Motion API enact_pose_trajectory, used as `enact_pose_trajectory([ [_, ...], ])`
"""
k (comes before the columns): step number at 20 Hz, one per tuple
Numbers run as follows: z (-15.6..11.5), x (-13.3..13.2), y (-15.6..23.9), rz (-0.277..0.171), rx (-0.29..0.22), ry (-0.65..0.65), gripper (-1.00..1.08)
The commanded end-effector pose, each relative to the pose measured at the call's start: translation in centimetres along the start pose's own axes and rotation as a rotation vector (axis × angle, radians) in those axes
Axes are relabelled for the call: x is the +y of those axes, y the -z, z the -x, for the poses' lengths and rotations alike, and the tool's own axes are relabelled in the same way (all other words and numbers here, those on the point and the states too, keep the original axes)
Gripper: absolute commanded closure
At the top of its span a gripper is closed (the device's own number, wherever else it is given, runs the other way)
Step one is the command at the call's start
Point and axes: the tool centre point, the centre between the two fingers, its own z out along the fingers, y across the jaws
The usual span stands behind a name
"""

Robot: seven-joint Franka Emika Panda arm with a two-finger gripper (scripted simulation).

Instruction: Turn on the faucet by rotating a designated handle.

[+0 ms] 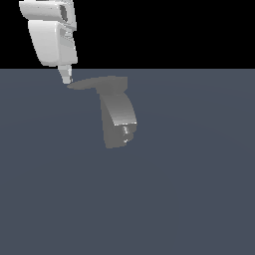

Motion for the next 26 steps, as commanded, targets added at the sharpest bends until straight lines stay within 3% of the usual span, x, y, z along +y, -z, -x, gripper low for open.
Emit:
enact_pose_trajectory([
  [1,-1.5,0.8,-0.4,0.011,0.003,-0.015,1.08],
  [24,-6.1,6.7,-1.0,0.028,0.003,-0.016,1.08],
  [25,-5.5,5.7,0.1,0.000,0.006,-0.007,1.08],
  [26,-6.1,5.8,0.1,0.002,0.006,-0.008,1.08],
])
